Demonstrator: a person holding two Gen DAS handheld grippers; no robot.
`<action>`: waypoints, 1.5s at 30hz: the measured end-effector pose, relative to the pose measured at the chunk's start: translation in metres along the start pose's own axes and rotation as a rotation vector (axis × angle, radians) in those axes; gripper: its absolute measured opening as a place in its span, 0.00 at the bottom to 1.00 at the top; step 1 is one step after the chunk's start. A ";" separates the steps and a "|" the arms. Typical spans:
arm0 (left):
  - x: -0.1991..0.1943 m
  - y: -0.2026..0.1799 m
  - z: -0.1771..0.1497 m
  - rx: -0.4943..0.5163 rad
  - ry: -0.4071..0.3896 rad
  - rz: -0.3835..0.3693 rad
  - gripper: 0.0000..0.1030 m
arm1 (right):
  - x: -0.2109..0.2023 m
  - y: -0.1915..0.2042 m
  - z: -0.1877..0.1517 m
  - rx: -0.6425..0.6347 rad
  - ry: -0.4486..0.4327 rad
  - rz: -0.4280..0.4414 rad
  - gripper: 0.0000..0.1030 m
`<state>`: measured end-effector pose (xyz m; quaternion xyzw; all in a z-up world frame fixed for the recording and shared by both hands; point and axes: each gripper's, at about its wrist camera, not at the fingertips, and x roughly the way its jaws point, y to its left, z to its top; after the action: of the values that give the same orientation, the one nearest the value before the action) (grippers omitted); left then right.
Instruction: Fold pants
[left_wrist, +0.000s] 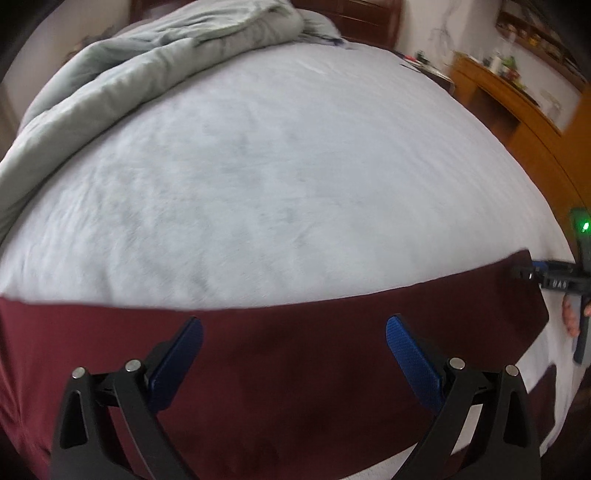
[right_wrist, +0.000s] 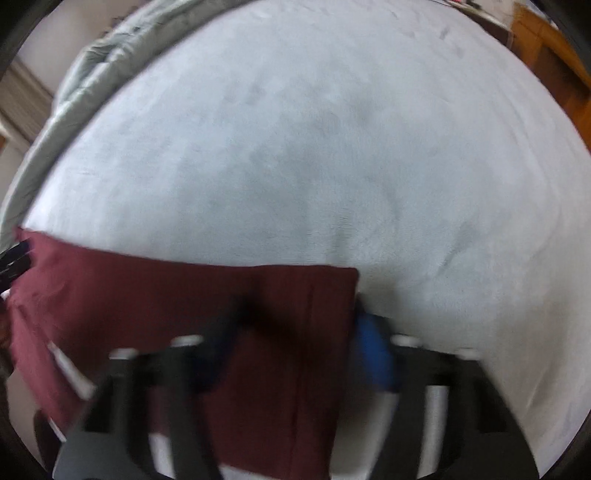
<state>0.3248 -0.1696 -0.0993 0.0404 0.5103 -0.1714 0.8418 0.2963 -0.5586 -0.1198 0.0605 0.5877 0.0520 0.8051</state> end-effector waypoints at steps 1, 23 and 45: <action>0.003 -0.003 0.002 0.023 0.007 -0.015 0.96 | -0.005 0.000 0.000 -0.013 -0.004 0.028 0.22; 0.079 -0.058 0.031 0.385 0.312 -0.488 0.93 | -0.118 0.015 -0.019 -0.226 -0.267 0.333 0.20; -0.092 -0.105 -0.150 0.385 0.048 -0.174 0.17 | -0.133 0.037 -0.188 -0.158 -0.237 0.256 0.21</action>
<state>0.1249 -0.2090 -0.0792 0.1604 0.4895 -0.3369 0.7882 0.0762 -0.5357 -0.0455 0.0769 0.4703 0.1923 0.8578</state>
